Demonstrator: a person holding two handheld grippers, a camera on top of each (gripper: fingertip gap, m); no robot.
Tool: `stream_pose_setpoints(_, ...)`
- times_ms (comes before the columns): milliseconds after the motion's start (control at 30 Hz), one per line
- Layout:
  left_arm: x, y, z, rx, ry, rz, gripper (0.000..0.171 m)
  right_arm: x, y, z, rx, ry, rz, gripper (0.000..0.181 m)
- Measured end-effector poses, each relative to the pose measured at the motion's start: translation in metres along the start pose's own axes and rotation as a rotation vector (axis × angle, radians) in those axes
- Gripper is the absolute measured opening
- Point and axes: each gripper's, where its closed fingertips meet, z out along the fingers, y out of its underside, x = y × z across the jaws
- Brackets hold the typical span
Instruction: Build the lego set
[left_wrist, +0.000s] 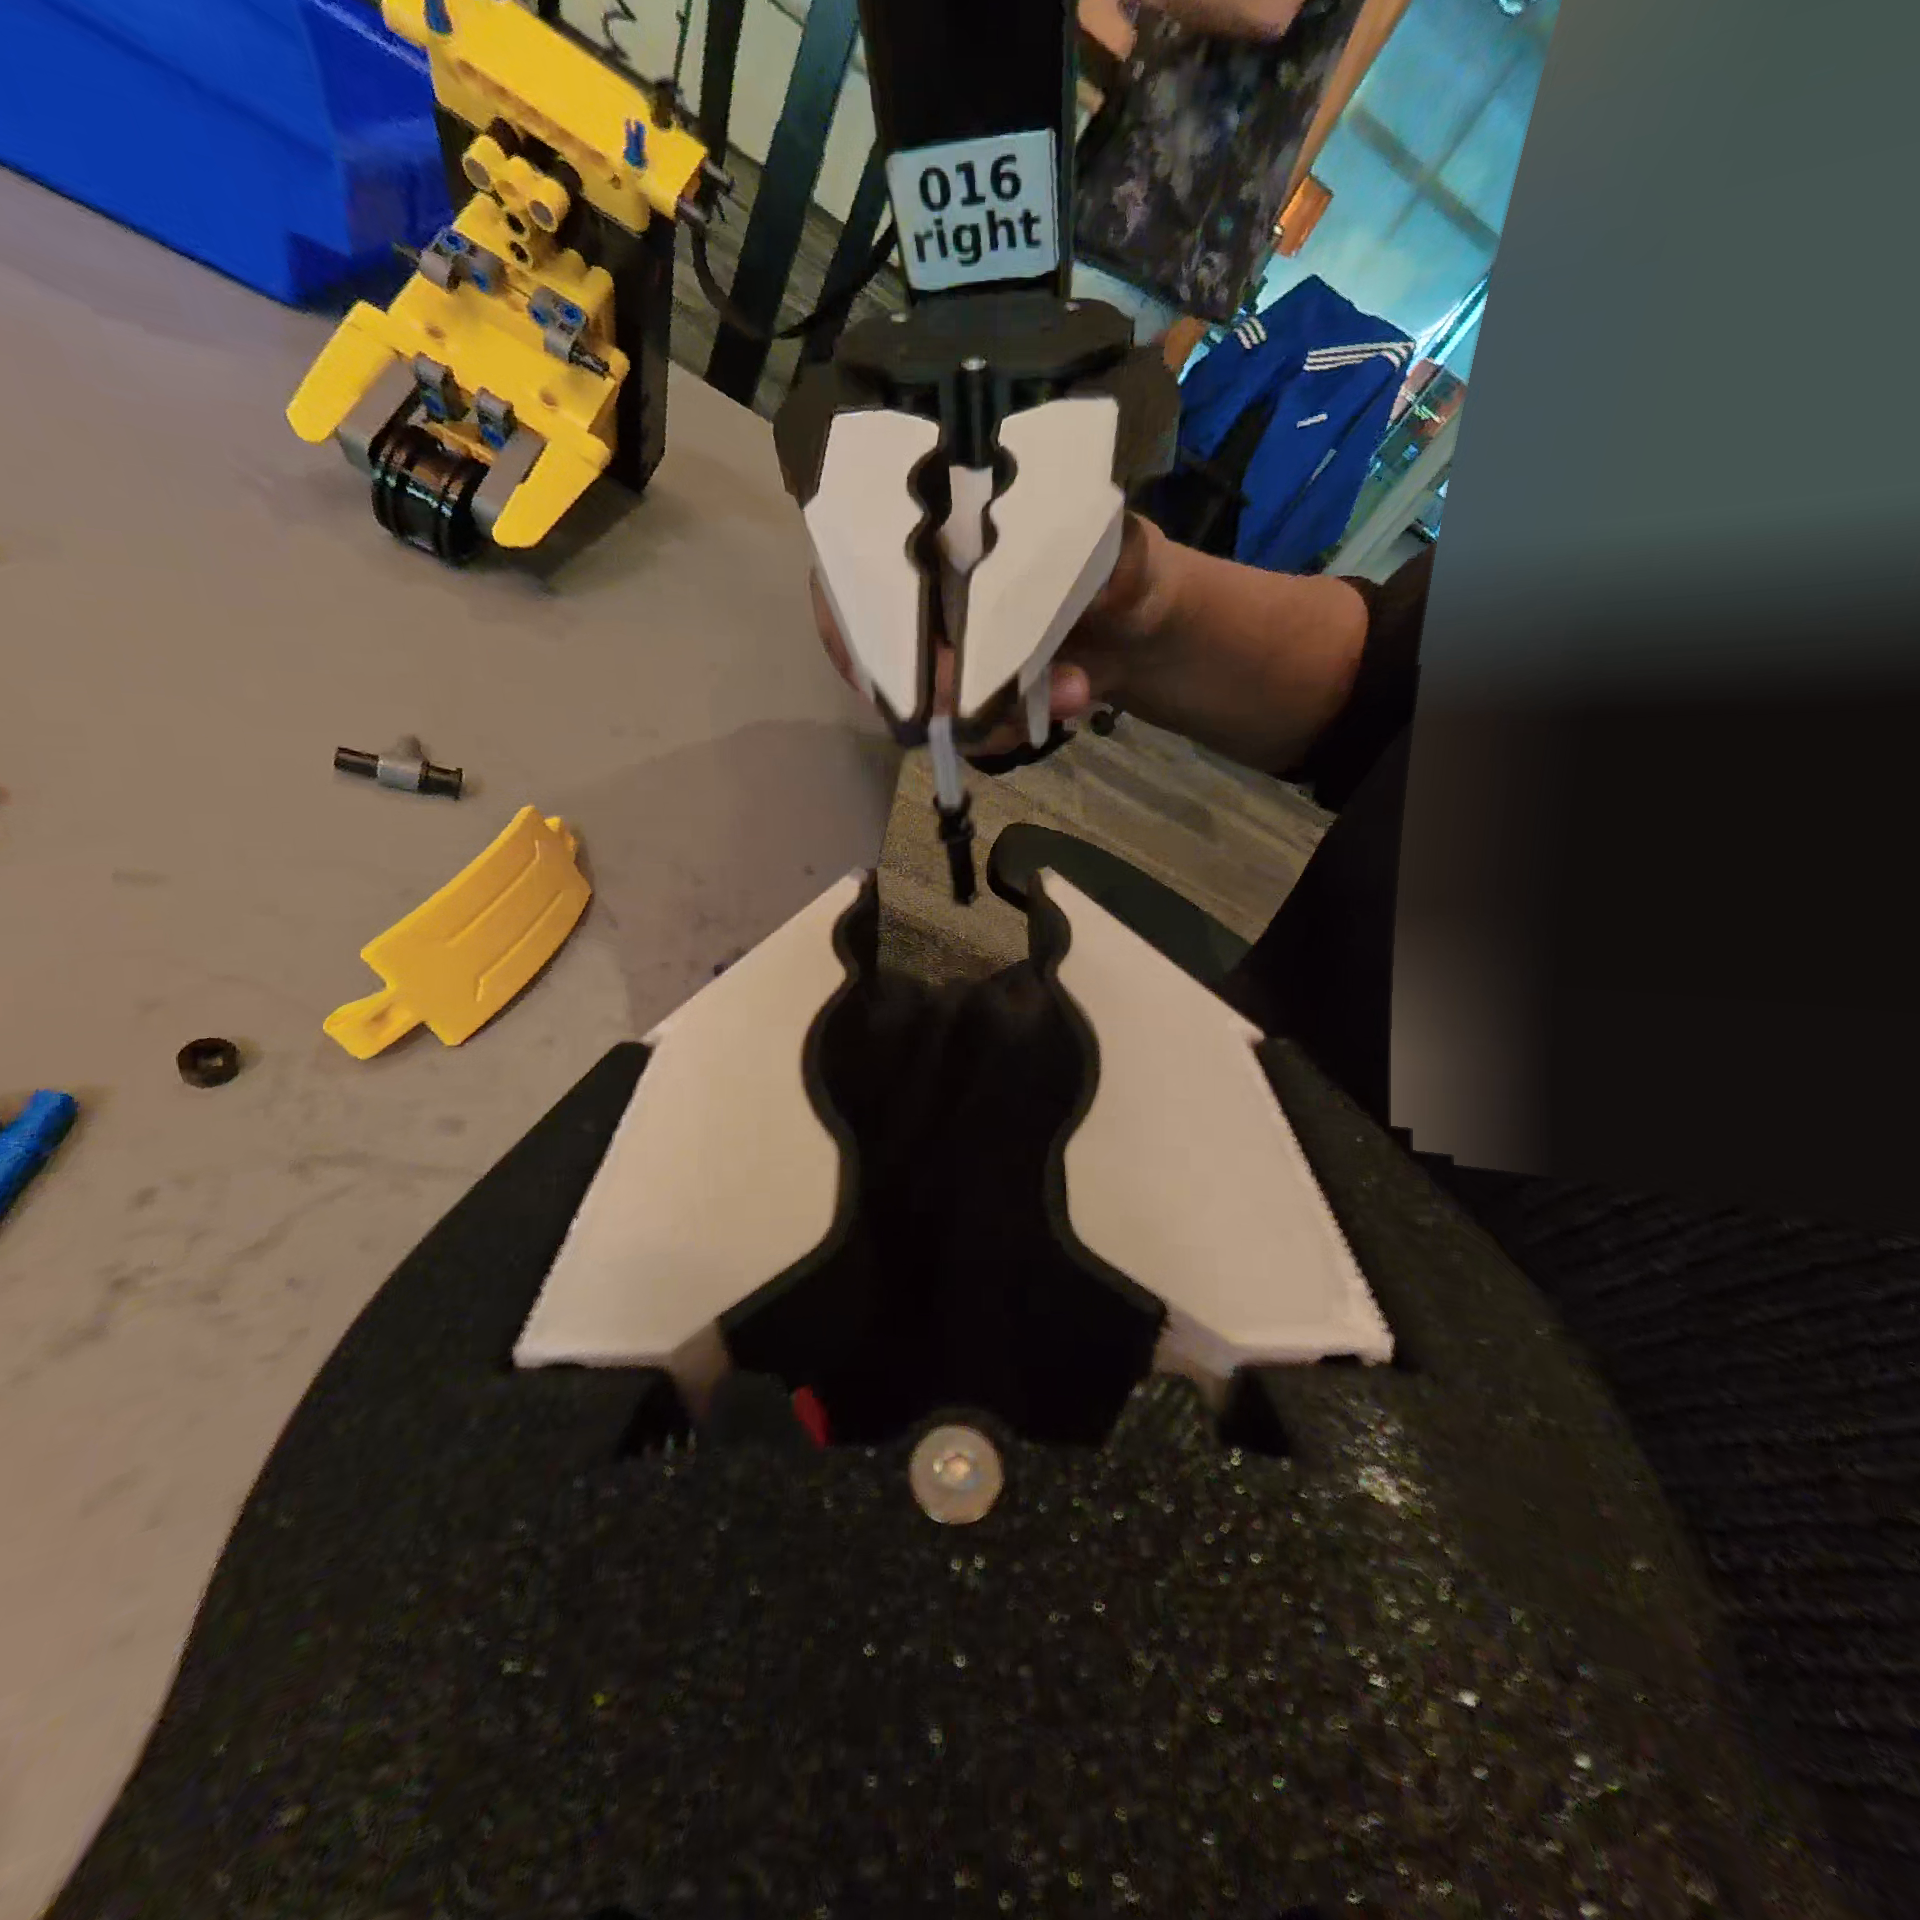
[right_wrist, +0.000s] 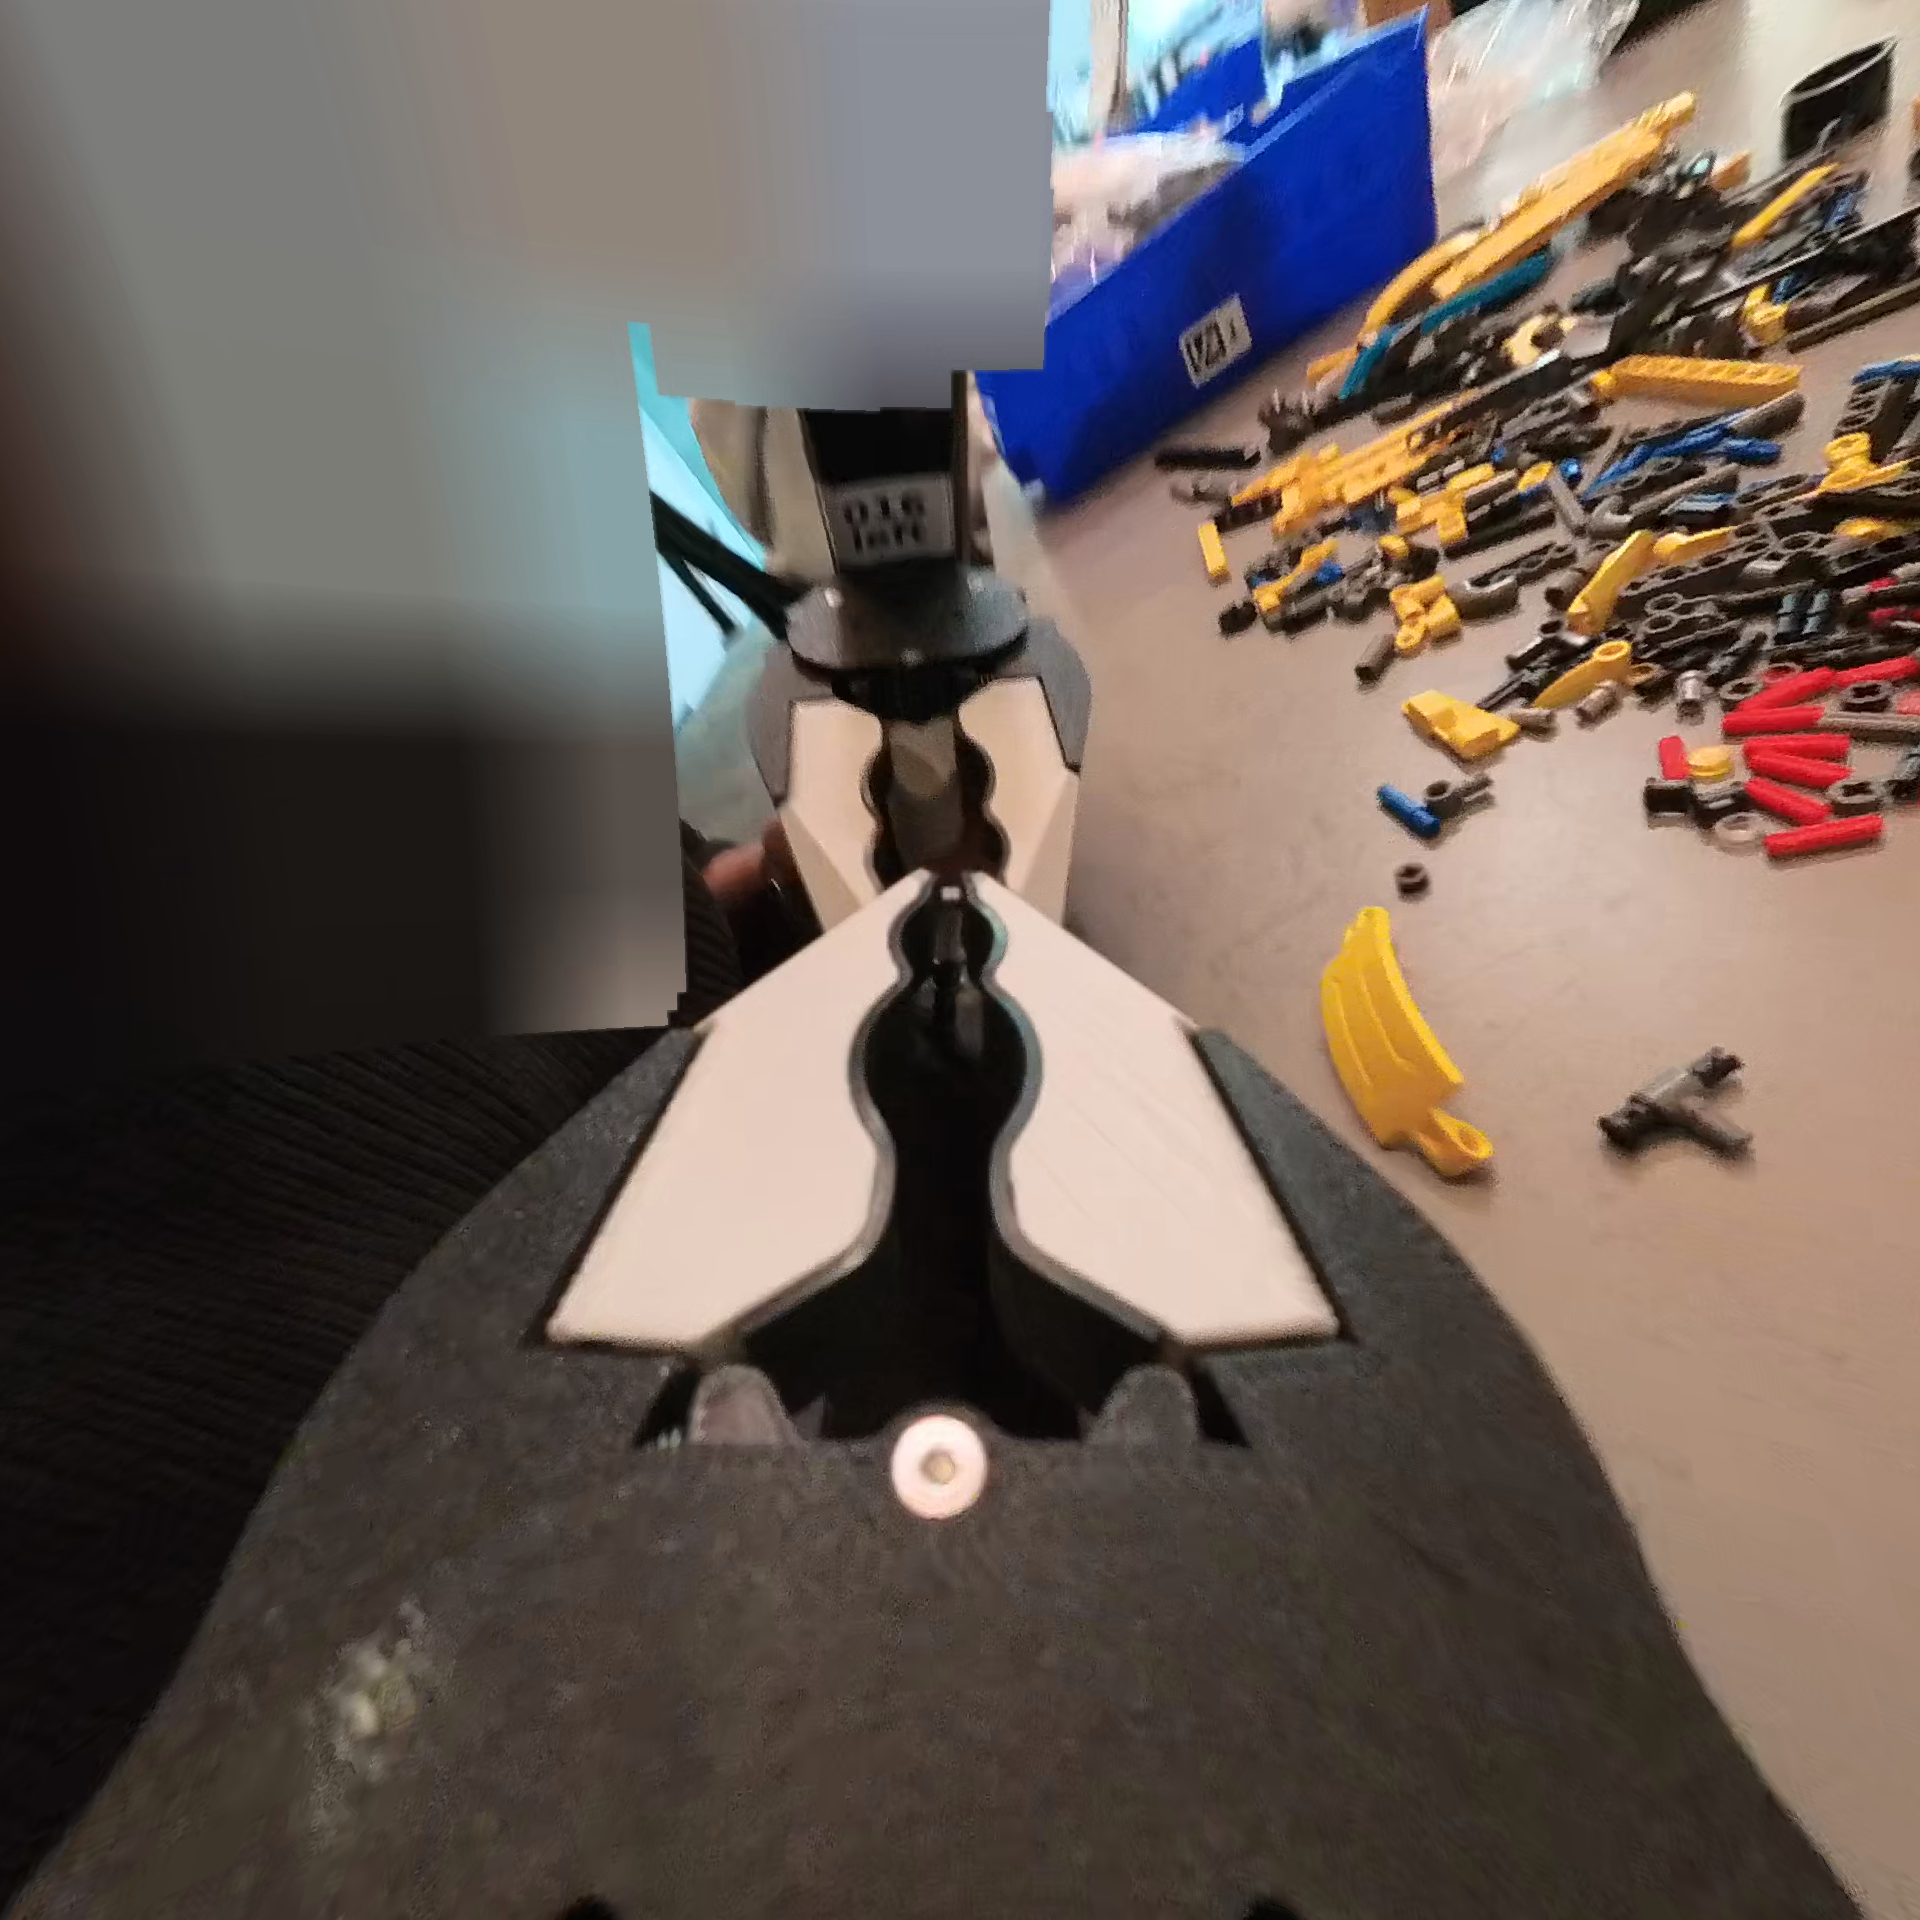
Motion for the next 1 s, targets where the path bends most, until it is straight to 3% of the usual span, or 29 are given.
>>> stream_pose_setpoints(167,0.001,0.003,0.007,0.016,0.026,-0.068,0.027,-0.003,-0.005,-0.006,0.136,-0.063,0.101,0.002)
stream_pose_setpoints(300,0.001,0.002,0.009,0.039,0.034,-0.091,0.019,-0.006,-0.004,-0.004,0.141,-0.041,0.046,0.002)
stream_pose_setpoints(367,0.003,0.001,0.008,0.045,0.041,-0.081,0.005,-0.006,-0.003,-0.003,0.134,-0.025,0.023,0.002)
stream_pose_setpoints(500,0.002,0.003,0.006,0.028,0.003,-0.027,0.004,-0.002,0.001,-0.009,0.102,-0.002,0.025,0.003)
stream_pose_setpoints(567,-0.003,0.006,0.005,-0.003,-0.045,0.008,0.004,0.001,0.008,-0.012,0.043,0.021,0.018,0.007)
stream_pose_setpoints(633,-0.007,0.011,0.004,-0.046,-0.083,0.042,0.004,0.005,0.017,-0.014,-0.04,0.061,0.009,0.027)
stream_pose_setpoints(700,-0.005,0.018,0.005,-0.094,-0.071,0.047,0.004,0.006,0.027,-0.013,-0.143,0.086,-0.006,0.034)
stream_pose_setpoints(900,0.0,0.041,0.01,-0.247,-0.066,0.121,0.004,-0.003,0.054,-0.006,-0.458,0.086,-0.151,0.029)
stream_pose_setpoints(1000,0.001,0.044,0.011,-0.267,-0.073,0.147,0.004,-0.006,0.061,0.001,-0.517,0.068,-0.209,0.024)
